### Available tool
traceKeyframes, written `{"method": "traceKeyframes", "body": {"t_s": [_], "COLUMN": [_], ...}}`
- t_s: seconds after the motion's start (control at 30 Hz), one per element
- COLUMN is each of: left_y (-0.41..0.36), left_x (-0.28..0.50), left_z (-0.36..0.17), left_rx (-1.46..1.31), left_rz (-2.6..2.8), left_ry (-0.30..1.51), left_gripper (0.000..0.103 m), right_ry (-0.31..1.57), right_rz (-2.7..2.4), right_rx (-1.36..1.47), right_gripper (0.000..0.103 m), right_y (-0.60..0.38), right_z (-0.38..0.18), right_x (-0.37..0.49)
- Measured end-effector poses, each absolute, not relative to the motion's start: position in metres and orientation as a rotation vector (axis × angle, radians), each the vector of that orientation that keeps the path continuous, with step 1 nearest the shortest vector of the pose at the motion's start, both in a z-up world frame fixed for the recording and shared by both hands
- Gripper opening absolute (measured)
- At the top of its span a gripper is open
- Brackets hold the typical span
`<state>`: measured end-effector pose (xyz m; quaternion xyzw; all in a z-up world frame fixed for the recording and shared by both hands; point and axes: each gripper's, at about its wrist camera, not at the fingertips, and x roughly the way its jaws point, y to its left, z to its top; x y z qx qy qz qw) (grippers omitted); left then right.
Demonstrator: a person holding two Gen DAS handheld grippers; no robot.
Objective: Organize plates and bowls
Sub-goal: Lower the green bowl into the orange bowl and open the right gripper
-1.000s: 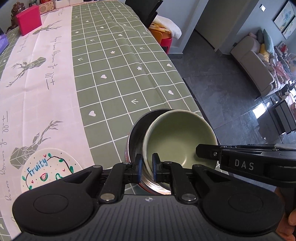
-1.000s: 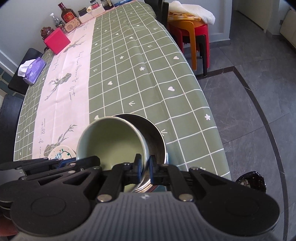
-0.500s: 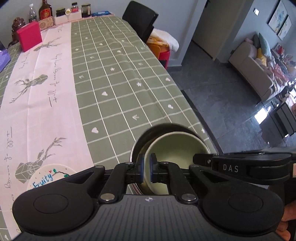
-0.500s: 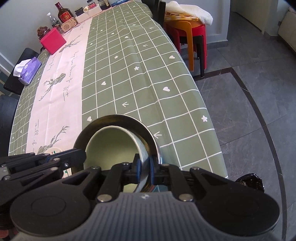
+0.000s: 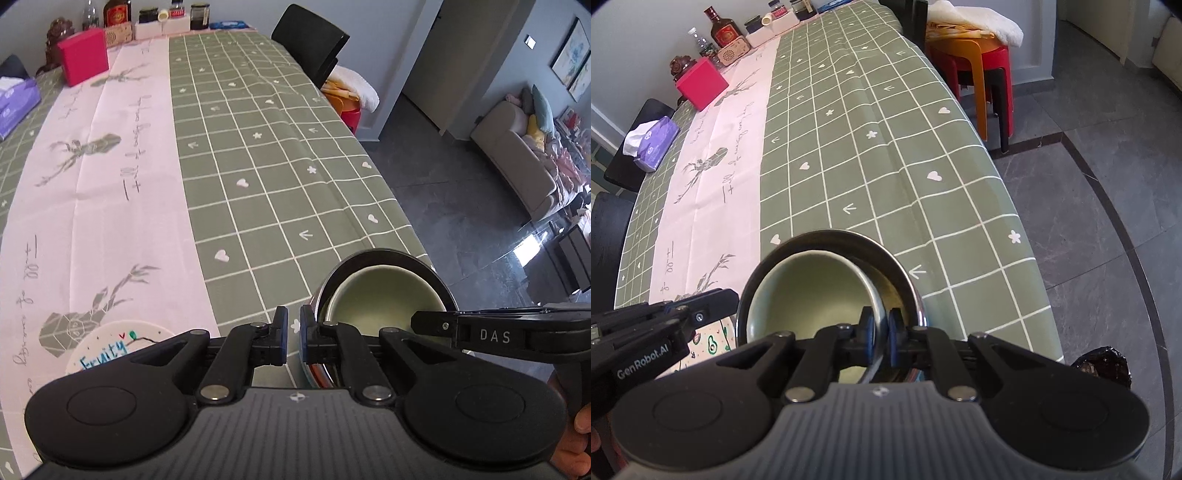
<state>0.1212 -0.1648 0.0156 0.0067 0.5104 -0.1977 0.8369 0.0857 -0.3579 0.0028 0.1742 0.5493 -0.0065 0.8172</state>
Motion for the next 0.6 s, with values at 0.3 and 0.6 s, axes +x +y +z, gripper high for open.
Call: {"method": "traceKeyframes", "body": {"t_s": [0.3,0.6], "left_y": [-0.157,-0.155], "left_x": [0.122,0.111], "left_z": [0.014,0.029], "left_rx": [-0.029,-0.043], "left_rz": [-0.415,-0.437], "left_ry": [1.089,1.022], "left_gripper": [0.007,0.026], "right_ry": [1.114,1.041], "right_rz": [-0.014,-0.012], "right_rx": [0.284,0.278], "right_gripper": [0.013,0.042], "right_y": [-0.356,-0.36], "right_z": [0.024,0.049], "right_x": [0.082,0.072]}}
